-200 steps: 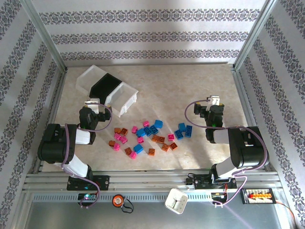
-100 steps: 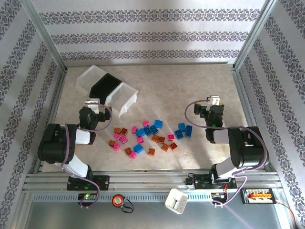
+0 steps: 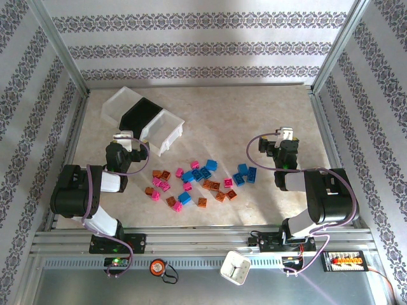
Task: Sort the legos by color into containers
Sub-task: Move the container to the top-center of the table.
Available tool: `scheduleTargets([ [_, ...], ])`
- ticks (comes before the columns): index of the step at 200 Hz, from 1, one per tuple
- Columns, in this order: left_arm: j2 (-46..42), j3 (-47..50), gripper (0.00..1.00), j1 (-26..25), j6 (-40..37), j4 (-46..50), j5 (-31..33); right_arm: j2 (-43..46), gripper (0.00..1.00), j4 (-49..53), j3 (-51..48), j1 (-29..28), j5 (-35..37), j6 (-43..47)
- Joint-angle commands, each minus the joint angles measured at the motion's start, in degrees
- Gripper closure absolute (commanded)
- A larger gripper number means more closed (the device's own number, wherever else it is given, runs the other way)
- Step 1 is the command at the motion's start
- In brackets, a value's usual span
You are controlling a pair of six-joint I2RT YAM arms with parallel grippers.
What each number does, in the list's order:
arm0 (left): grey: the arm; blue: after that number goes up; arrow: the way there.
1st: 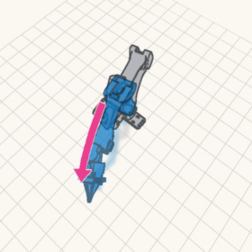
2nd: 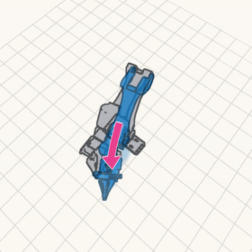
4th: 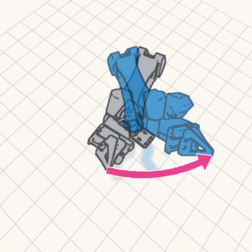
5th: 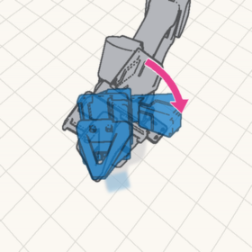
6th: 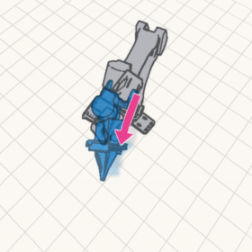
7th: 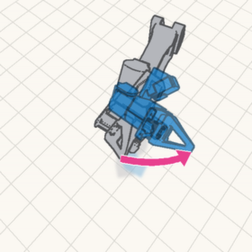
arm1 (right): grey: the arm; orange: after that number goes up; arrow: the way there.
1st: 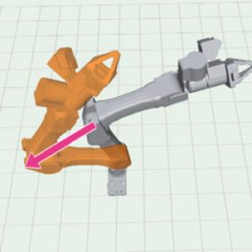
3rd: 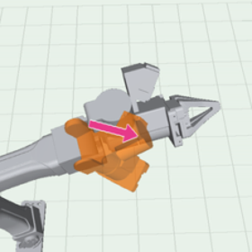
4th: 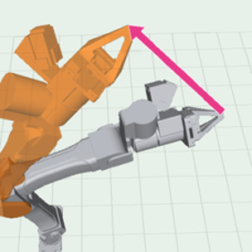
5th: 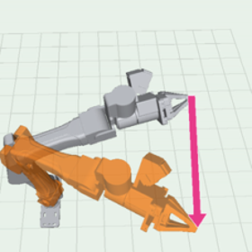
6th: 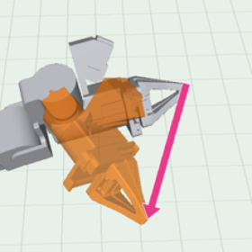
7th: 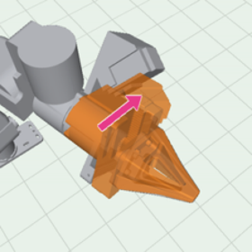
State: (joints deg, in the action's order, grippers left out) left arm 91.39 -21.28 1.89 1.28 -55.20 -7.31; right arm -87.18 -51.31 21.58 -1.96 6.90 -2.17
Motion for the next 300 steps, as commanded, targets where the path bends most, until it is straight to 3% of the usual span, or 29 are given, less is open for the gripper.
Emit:
scheduleTargets([
  [1,-0.16,-1.02,0.01,0.13,-1.37,0.93,-0.36,0.09,0.02,-2.30,-0.14,1.05,-2.15,-0.80],
  [35,-7.30,-0.75,0.01,0.13,-0.49,6.44,2.33,2.61,0.02,1.76,1.15,1.95,-3.98,-1.41],
  [69,-17.09,-3.52,0.01,-0.13,2.63,18.77,6.05,9.13,0.02,16.47,5.28,1.83,-0.10,-3.78],
  [98,-22.58,-4.39,0.01,-0.06,8.33,21.35,8.42,14.38,0.02,27.35,8.48,-1.72,12.72,-9.26],
  [111,-24.80,-4.60,0.01,0.29,15.04,21.72,11.49,15.52,0.02,28.23,9.65,-4.41,16.81,-10.78],
  [125,-26.78,-5.89,0.01,1.26,24.03,24.77,13.27,15.38,0.02,27.43,10.65,-5.12,11.76,-13.93],
  [148,-28.83,-10.37,0.01,2.50,39.52,38.08,15.98,14.29,0.02,26.99,11.99,-2.84,-1.21,-29.56],
  [159,-28.86,-9.65,0.01,3.30,39.93,33.97,11.17,12.97,0.02,25.99,12.63,-1.75,-8.25,-33.79],
  [182,-27.29,-7.81,0.01,3.65,41.46,22.79,1.68,9.79,0.02,28.38,14.90,-1.83,-11.56,-37.07],
  [199,-24.53,-11.58,0.01,3.65,39.27,24.83,-5.62,8.38,0.02,33.64,17.43,-1.72,-14.49,-35.48],
  [207,-22.97,-14.06,0.00,3.65,37.64,27.70,-8.18,8.09,0.02,38.48,19.55,-2.88,-12.46,-32.00],
  [224,-18.87,-21.59,0.02,3.66,32.87,39.72,-11.83,9.11,0.02,45.68,22.39,-8.35,1.58,-22.62],
  [240,-12.89,-31.34,0.13,3.32,27.84,54.63,-13.54,10.20,0.02,42.88,21.30,-13.82,16.88,-16.90],
  [248,-10.01,-35.16,0.16,2.98,25.89,59.73,-14.03,10.43,0.02,41.62,20.88,-14.78,19.26,-16.33],
  [259,-6.64,-38.37,0.19,2.15,24.05,63.20,-13.31,10.45,0.02,41.65,20.82,-14.28,18.25,-18.47],
  [283,0.84,-45.99,0.22,-0.99,17.98,71.13,-8.92,10.97,0.02,39.84,19.36,-9.78,3.15,-21.31],
  [300,6.47,-52.37,0.24,-4.15,12.05,77.39,-4.85,11.45,0.02,40.64,19.41,-9.11,-0.76,-21.94],
])
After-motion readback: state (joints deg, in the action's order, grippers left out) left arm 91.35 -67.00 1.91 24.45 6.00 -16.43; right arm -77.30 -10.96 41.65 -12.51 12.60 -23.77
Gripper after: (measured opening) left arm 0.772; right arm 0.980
